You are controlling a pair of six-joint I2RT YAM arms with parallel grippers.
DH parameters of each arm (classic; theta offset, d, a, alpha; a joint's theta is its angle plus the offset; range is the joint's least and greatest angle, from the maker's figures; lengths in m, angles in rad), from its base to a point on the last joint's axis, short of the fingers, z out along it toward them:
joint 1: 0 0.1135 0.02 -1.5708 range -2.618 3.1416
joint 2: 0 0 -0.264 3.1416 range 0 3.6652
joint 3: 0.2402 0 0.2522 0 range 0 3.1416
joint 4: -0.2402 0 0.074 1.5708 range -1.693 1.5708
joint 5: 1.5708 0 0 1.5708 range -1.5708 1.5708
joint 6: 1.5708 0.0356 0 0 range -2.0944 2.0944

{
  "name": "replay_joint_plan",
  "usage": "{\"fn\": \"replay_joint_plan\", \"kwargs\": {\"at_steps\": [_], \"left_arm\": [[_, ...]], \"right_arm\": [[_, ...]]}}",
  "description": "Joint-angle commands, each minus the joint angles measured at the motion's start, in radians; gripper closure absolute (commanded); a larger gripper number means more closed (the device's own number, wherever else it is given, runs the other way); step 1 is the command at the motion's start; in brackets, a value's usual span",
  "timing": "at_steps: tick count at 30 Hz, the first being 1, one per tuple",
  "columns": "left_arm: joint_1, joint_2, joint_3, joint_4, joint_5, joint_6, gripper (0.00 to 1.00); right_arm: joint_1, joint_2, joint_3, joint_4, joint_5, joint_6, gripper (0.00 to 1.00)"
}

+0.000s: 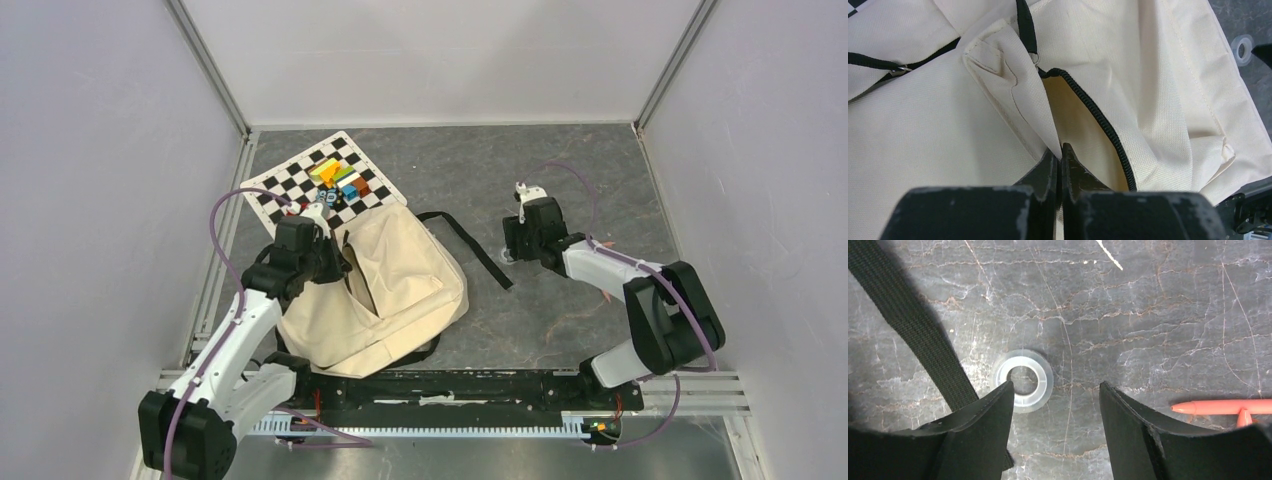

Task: Pack the student bag
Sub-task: Pick up the stationery from the center of the board.

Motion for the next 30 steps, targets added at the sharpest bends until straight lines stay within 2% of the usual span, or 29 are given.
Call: {"fn": "replay_joint_plan", "kwargs": {"at_steps": [1,5,13,18,22,30], "left_arm": [[0.003,-0.009,0.054,0.048,0.014,0.080,0.98],[0.003,-0.016,0.056,0.047,0.019,0.080,0.98],[0.003,-0.026,0.051,0.054,0.032,0.074,0.98],[0.003,-0.032,0.053,0.055,0.034,0.074,0.98],[0.003,-0.037,0.049,0.056,0.042,0.073,0.98],[-0.002,-0.032,0.004,0.122,0.196,0.017,0.98]], "right_arm": [[0.002,0.046,0.070,0.002,0.044,-0.019,0.35],[0.002,0.115,0.118,-0.035,0.029,-0.027,0.45],[0.002,0.151,0.138,-0.077,-0.030,-0.031,0.53],[0.001,0.164,0.143,-0.116,-0.030,-0.023,0.64],[0.001,0.173,0.136,-0.130,-0.057,-0.008,0.68],[-0.016,0.138,0.120,-0.152,-0.048,0.006,0.84]]}}
